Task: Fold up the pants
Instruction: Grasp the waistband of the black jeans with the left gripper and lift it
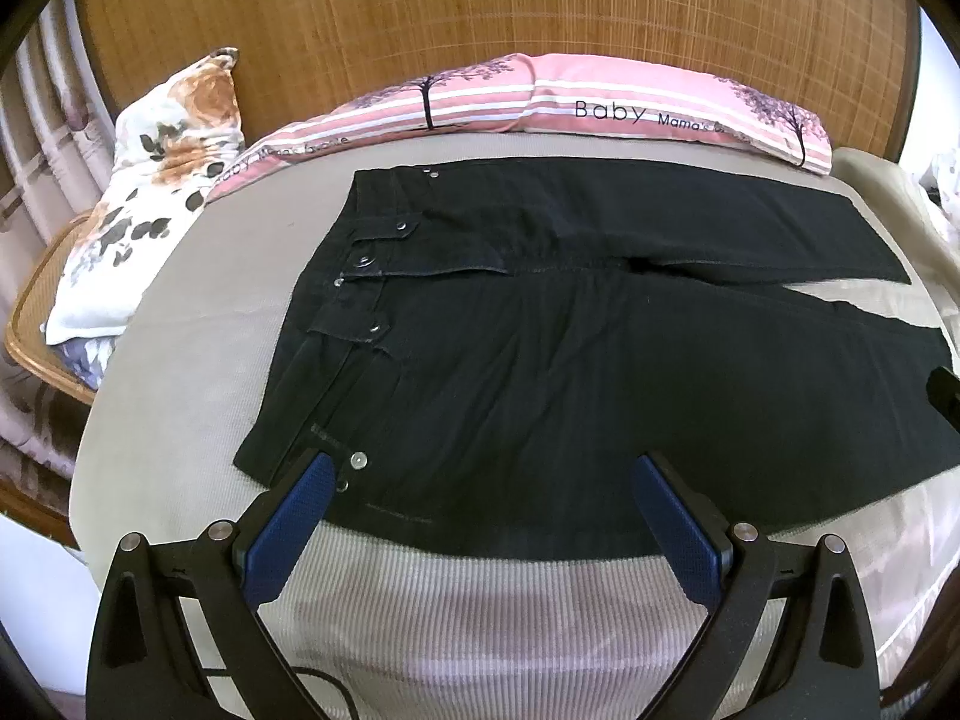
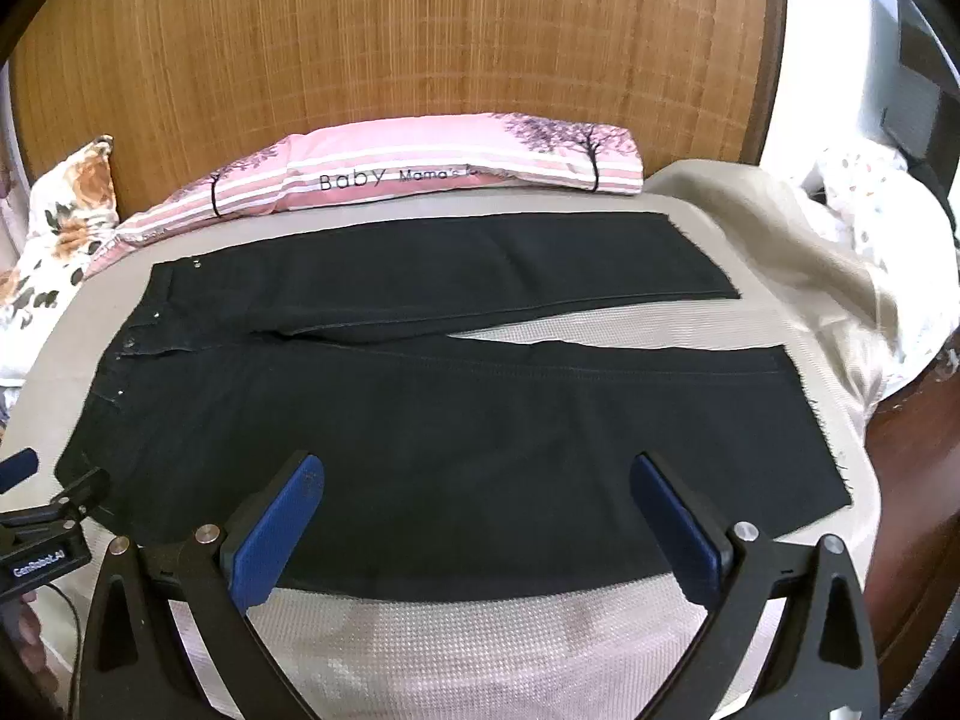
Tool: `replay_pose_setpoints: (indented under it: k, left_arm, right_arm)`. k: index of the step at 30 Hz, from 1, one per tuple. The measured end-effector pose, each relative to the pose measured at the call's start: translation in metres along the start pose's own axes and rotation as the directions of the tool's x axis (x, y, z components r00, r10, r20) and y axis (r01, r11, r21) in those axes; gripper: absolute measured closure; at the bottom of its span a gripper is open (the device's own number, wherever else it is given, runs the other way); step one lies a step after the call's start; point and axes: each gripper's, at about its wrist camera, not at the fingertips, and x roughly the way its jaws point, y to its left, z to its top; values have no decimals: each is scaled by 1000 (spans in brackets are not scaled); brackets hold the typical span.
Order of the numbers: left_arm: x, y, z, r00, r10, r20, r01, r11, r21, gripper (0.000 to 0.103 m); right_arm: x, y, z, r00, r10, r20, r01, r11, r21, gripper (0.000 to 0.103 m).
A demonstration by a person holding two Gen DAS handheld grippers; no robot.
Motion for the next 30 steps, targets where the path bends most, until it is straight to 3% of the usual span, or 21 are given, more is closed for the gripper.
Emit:
replay_pose_setpoints:
  k: [7,12,15,17,21,24,27,30]
  left_arm:
    - [21,22,30,1000,-18,20,19,999,-33,4]
    - [47,57,79,998,-46,31,48,996,-80,26]
    - [68,83,115,994,-108,33,111,987,-114,36]
    - [88,102,140,985,-170,30,173,974,-148,45]
    - [137,140,184,956,-294,2,287,929,-235,48]
    - [177,160,205,937,-347,-29,323,897,-301,51]
    - [215,177,215,928,-366,-75,316,876,-364,60]
    - [246,191,219,898,-429,-94,352,831,-430,70]
  right_arm:
    - [20,0,27,994,109,-17,-109,994,-8,1]
    - [46,10,68,974,225,-38,-225,974,-1,0]
    - [64,21,92,955,290,-57,-291,957,-7,0]
    - [79,30,108,945,319,-74,-321,947,-15,0]
    - [113,51,138,941,323,-98,-329,943,-52,0]
    - [139,61,155,934,334,-127,-343,937,-60,0]
    - [160,71,167,930,338,-145,-350,935,-60,1]
    - [184,83,179,924,345,-163,-358,932,-61,1]
